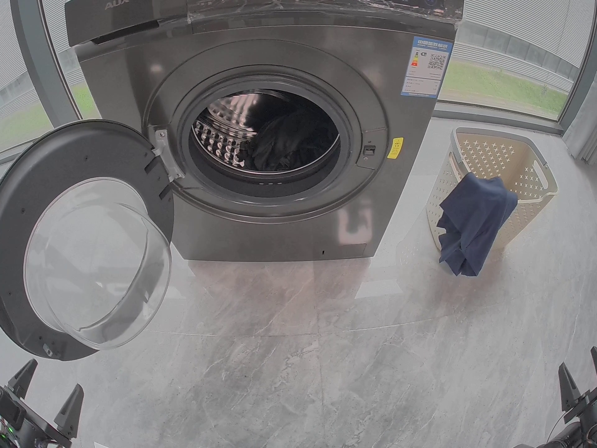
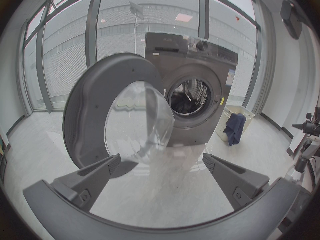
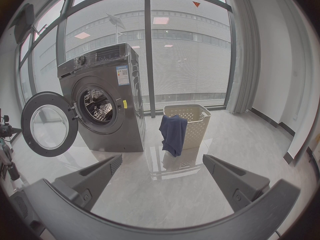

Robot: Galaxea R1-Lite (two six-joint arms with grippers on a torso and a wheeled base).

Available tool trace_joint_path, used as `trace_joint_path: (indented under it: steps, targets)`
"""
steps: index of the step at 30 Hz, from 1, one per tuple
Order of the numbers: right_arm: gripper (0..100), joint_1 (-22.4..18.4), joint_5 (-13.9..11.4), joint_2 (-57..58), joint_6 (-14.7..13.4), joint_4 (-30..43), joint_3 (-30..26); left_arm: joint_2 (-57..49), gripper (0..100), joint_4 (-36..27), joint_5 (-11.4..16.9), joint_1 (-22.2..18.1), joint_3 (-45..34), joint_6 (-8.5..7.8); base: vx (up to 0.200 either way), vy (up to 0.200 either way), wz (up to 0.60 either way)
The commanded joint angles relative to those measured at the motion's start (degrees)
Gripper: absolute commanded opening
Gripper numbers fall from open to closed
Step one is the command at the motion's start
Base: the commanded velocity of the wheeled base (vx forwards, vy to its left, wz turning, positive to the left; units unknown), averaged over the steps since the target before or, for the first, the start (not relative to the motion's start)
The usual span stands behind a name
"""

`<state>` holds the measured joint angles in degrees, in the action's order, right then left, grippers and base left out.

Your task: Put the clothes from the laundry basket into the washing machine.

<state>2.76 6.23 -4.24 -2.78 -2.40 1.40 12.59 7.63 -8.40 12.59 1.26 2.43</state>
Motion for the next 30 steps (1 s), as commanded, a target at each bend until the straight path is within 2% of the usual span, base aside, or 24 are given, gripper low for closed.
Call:
trace_joint_path:
  steps: [1, 3, 4, 6, 8, 10, 11, 12, 13, 16, 21, 27, 30]
  targets:
    - [100, -3.1, -3.9, 4.2, 0.8, 1.1, -1.4, -7.0, 100, -4.0, -0.1, -6.4, -1.3, -0.32, 0.000, -0.200, 0.00]
    - [100, -3.1, -4.0, 4.2, 0.8, 1.1, -1.4, -8.8, 100, -4.4, 1.1, -12.6, -1.3, -1.28, 0.000, -0.200, 0.00]
    - [100, -3.0, -3.9, 4.2, 0.8, 1.1, -1.4, -10.6, 100, -4.6, 2.2, -14.1, -1.3, -2.51, 0.000, -0.200, 0.00]
    - [100, -3.0, -3.9, 4.2, 0.8, 1.1, -1.4, -10.7, 100, -4.6, 2.7, -13.4, -1.3, -3.30, 0.000, -0.200, 0.00]
    - [100, -2.9, -4.0, 4.2, 0.9, 1.0, -1.4, -10.6, 100, -4.7, 2.8, -13.2, -1.3, -3.04, 0.000, -0.100, 0.00]
    - [100, -2.9, -4.2, 4.2, 1.1, 1.2, -1.4, -12.4, 100, -5.2, 4.1, -12.6, -1.3, -1.28, 0.000, 0.000, 0.00]
    - [100, -2.9, -4.2, 4.2, 1.1, 1.2, -1.4, -12.4, 100, -5.2, 4.1, -12.6, -1.3, -1.28, 0.000, 0.000, 0.00]
    - [100, -3.0, -4.6, 4.2, 1.5, 1.4, -1.4, -12.3, 100, -7.6, 6.3, -12.5, -1.3, -0.84, 0.000, 0.000, 0.00]
    - [100, -3.0, -4.6, 4.2, 1.5, 1.5, -1.4, -12.3, 100, -8.3, 6.7, -12.6, -1.2, -1.20, 0.000, 0.000, 0.00]
    - [100, -3.0, -4.6, 4.2, 1.5, 1.5, -1.4, -12.3, 100, -8.0, 6.8, -12.6, -1.3, -1.81, 0.000, 0.000, 0.00]
    - [100, -3.1, -4.6, 4.2, 1.3, 1.5, -1.4, -12.2, 100, -7.9, 7.3, -12.6, -1.3, -2.69, 0.000, -0.200, 0.00]
    - [100, -3.1, -4.6, 4.2, 1.4, 1.5, -1.4, -12.2, 100, -7.9, 7.3, -12.6, -1.3, -1.99, 0.000, -0.200, 0.00]
    - [100, -3.0, -4.6, 4.2, 1.2, 1.5, -1.4, -12.2, 100, -7.9, 7.3, -12.6, -1.3, -2.34, 0.000, -0.200, 0.00]
